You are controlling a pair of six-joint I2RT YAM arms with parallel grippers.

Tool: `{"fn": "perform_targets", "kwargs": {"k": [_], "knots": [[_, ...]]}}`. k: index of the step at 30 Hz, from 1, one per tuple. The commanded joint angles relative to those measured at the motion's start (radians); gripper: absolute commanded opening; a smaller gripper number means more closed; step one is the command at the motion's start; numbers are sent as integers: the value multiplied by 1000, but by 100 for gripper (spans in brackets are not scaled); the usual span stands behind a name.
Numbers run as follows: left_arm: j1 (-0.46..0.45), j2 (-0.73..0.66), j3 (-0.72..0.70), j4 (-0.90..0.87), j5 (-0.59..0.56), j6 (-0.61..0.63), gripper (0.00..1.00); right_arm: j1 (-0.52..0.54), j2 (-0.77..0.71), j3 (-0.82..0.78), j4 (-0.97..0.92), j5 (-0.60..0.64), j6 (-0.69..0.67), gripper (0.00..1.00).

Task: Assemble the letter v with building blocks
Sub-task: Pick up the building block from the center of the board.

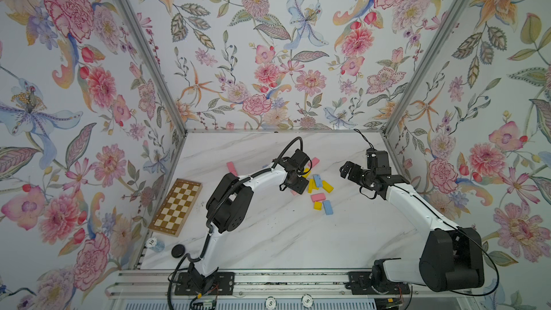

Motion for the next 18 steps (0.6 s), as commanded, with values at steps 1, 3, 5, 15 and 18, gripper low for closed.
{"fn": "perform_targets", "kwargs": {"k": [1, 3, 5, 15, 18], "knots": [[1, 40, 59, -40, 9, 17, 77, -5, -20, -18, 2, -13, 13, 99], [-4, 59, 78, -51, -4, 9, 76, -5, -20, -20, 4, -12, 13, 99], [-4, 72, 89, -51, 4, 9, 72, -5, -23, -22, 7, -13, 13, 99], [-33, 110, 101, -59, 12, 23, 56, -5, -22, -28, 19, -9, 16, 99], [-33, 123, 100, -64, 7, 32, 51, -5, -23, -38, 30, -12, 20, 99]]}}
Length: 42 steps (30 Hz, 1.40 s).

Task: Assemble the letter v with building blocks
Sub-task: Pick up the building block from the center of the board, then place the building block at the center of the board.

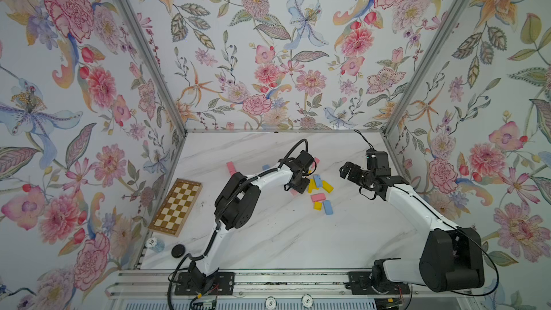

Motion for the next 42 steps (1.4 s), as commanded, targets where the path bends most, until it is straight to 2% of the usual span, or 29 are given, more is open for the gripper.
{"fn": "perform_targets", "kwargs": {"k": [1, 10, 17, 20, 22, 27, 32, 38, 42], "knots": [[-10, 36, 16, -43, 10, 18, 50, -5, -22, -21, 10, -11, 14, 99], [-11, 49, 29, -54, 20, 31, 50, -5, -31, -30, 16, -10, 18, 99], [-11, 7, 36, -77, 37, 76, 22, -2, -36, -26, 13, 4, 14, 99], [-10, -61, 17, -94, 28, 147, 18, 5, -35, -14, 6, 15, 8, 99], [-5, -108, 1, -105, -38, 209, 18, 17, -29, -3, 4, 26, 4, 99], [76, -220, -69, -105, -110, 346, 16, 76, 0, 37, -2, 59, -1, 99], [168, -296, -213, -28, -189, 496, 16, 173, 45, 86, 1, 99, 4, 99], [298, -297, -268, -1, -214, 528, 16, 285, 119, 136, 18, 109, 28, 99], [338, -294, -319, 52, -230, 551, 17, 342, 164, 168, 20, 109, 36, 99]]}}
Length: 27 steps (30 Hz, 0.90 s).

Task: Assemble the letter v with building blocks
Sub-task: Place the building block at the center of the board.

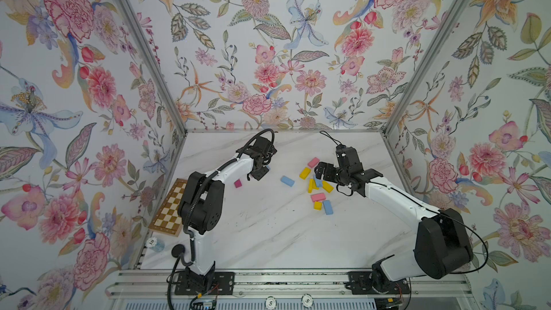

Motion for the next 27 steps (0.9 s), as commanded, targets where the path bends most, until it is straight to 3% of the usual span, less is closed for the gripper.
{"fn": "perform_targets", "kwargs": {"k": [1, 9, 24, 27], "knots": [[9, 9, -36, 51, -25, 54, 17, 36, 33, 45, 4, 18, 19, 99], [36, 65, -77, 123, -8, 88, 18, 69, 49, 60, 3, 19, 30, 99], [83, 130, -55, 94, 54, 118, 24, 73, 70, 85, -21, 23, 27, 99], [85, 128, -61, 82, 67, 119, 29, 74, 69, 90, -24, 27, 25, 99]]}}
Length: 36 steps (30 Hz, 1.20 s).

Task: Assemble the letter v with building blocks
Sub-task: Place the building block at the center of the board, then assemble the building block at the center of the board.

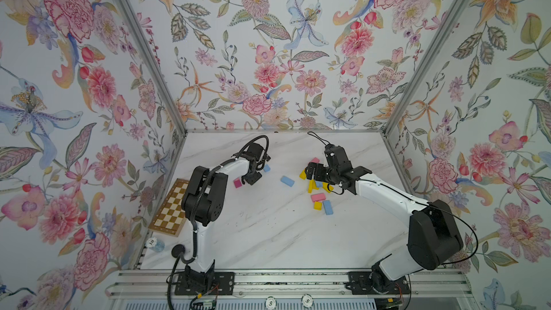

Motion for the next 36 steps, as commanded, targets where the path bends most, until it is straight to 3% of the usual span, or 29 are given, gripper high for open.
{"fn": "perform_targets", "kwargs": {"k": [1, 5, 10, 17, 26, 30, 36], "knots": [[7, 27, 6, -35, 31, 16, 33, 8, 7, 28, -22, 18, 6, 99], [14, 34, 58, -65, 45, -24, 47, 9, 12, 32, -24, 19, 6, 99], [36, 76, 162, -143, 148, -89, 58, 9, 8, 35, -28, 26, 5, 99], [56, 130, 236, -210, 179, -145, 58, 7, -1, 20, -28, 34, 2, 99], [70, 127, 220, -229, 175, -172, 58, 7, 6, 18, -19, 28, 6, 99], [70, 139, 214, -233, 173, -170, 53, 10, 7, 17, -14, 27, 9, 99], [70, 162, 221, -247, 205, -156, 22, 9, -2, 11, -16, 30, 12, 99]]}}
